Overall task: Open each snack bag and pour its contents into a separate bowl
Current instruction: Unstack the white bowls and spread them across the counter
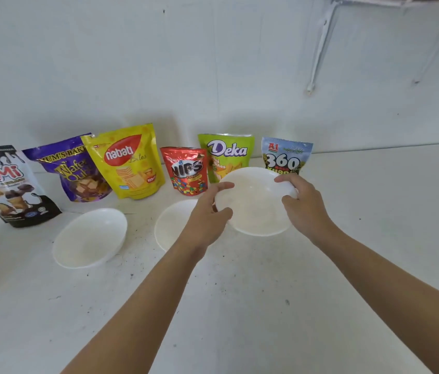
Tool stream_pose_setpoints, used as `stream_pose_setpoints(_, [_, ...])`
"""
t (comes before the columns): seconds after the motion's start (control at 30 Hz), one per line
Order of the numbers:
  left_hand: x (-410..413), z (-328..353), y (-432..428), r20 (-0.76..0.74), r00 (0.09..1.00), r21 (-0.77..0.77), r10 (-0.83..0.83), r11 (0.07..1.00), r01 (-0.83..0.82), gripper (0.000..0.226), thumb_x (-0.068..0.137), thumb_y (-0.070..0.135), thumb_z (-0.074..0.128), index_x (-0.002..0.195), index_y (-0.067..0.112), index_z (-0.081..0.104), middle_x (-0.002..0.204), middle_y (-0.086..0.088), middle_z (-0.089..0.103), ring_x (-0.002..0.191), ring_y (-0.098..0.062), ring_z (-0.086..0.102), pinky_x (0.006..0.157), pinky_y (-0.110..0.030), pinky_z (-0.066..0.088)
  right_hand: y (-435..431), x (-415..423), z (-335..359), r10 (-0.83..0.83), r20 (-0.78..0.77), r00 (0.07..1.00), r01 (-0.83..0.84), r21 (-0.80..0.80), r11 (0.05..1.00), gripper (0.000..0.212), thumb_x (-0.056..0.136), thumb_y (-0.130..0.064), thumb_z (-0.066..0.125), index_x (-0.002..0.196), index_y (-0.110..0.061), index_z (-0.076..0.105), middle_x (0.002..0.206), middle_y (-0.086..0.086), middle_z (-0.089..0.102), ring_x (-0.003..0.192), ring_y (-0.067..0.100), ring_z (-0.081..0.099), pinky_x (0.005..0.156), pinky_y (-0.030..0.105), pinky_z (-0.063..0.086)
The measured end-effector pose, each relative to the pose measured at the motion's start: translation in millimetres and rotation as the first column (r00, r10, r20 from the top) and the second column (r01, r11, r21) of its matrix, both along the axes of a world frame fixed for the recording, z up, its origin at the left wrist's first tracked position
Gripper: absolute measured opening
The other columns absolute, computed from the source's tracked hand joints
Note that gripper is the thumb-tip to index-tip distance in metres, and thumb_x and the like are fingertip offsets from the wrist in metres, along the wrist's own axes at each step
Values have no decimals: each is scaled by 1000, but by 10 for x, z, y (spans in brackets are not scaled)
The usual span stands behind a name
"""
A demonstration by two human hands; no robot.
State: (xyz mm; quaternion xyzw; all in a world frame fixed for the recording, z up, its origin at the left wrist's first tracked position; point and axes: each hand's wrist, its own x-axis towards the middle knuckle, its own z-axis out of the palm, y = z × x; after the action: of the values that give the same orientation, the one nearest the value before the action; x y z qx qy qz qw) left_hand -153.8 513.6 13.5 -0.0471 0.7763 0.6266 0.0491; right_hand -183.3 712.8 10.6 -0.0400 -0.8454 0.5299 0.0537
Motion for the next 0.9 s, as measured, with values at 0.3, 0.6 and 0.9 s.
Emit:
stream_pose_setpoints(0.3, [-208,-568,540,62,998,-102,-6,995,13,55,91,-2,57,128,38,54,133,8,49,98,-18,52,74,-21,51,387,-142,-521,-41,123,992,25,127,992,56,83,12,39,127,-21,52,118,0,49,105,22,46,77,28,42])
stream_pose_setpoints(0.6, [-322,-834,655,64,997,-143,36,989,-27,61,82,-2,67,133,26,51,131,5,56,95,-4,57,83,-33,57,617,-200,-785,-30,209,977,-11,191,982,56,84,13,42,129,-19,53,136,10,53,105,20,44,80,29,41])
stream_pose_setpoints(0.9, [-372,-861,422,130,986,-157,106,984,-86,58,84,1,72,132,26,50,121,5,59,98,-14,59,82,-30,54,547,-232,-884,92,197,976,-129,187,974,54,86,8,46,131,-22,52,133,8,54,99,21,49,62,12,39])
